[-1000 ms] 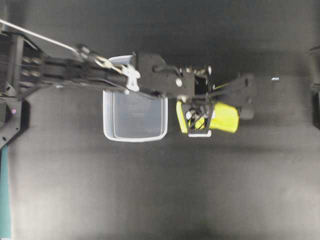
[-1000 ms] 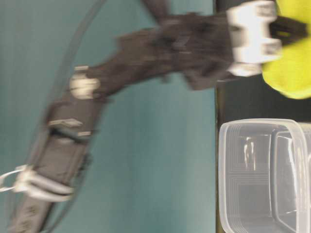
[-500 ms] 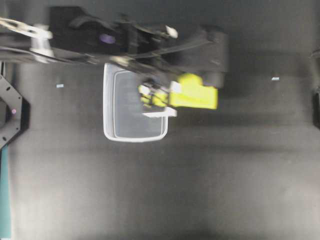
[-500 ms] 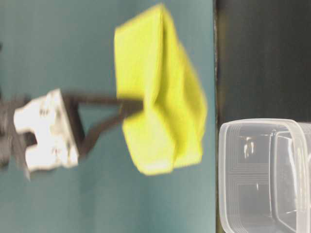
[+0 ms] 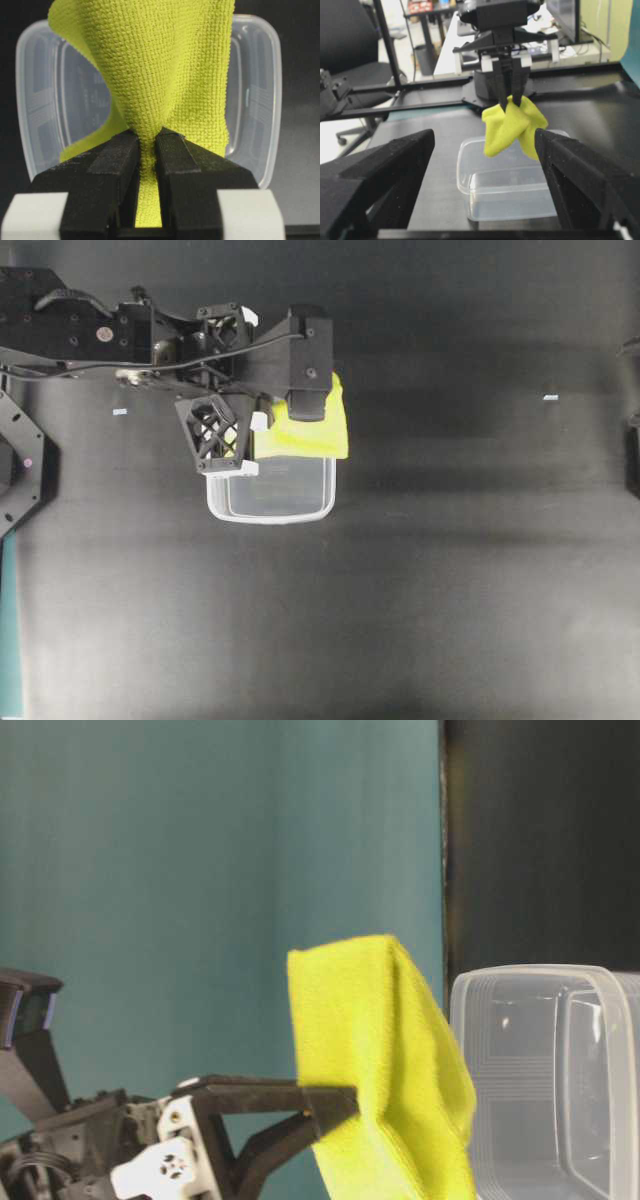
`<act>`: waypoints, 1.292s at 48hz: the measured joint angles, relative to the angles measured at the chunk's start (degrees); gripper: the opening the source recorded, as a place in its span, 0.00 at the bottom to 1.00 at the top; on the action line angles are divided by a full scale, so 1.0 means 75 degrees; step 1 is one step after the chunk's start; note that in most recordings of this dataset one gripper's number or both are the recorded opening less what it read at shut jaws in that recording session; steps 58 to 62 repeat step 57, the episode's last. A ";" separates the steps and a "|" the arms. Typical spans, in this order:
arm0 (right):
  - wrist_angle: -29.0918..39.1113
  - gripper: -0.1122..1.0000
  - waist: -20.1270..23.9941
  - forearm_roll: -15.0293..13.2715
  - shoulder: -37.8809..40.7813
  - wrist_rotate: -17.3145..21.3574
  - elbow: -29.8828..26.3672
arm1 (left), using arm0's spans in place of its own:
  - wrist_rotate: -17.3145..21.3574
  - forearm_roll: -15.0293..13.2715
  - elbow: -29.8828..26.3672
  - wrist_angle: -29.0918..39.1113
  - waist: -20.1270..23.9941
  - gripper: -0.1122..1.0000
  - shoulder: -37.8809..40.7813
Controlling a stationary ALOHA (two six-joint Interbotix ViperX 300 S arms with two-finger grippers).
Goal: Place the yellow towel into the container with the left arm.
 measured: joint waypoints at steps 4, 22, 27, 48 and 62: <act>0.0000 0.80 0.0000 0.0012 0.0000 0.0000 0.0000 | 0.0012 -0.0012 0.0094 -0.0023 0.0035 0.16 0.0000; 0.0000 0.80 0.0000 0.0012 0.0000 0.0000 0.0035 | 0.0012 0.0000 0.0609 -0.0434 0.0047 0.57 0.0223; -0.0012 0.80 0.0000 0.0012 0.0000 0.0000 0.0035 | 0.0012 -0.0012 0.0668 -0.0598 0.0082 0.83 0.0340; -0.0023 0.80 0.0000 0.0000 0.0012 0.0059 0.0094 | -0.0152 -0.0012 0.0527 -0.1125 0.0105 0.89 -0.0633; -0.0012 0.80 0.0000 0.0000 0.0012 0.0082 0.0105 | -0.0141 -0.0012 0.1078 -0.1547 0.0094 0.89 -0.1758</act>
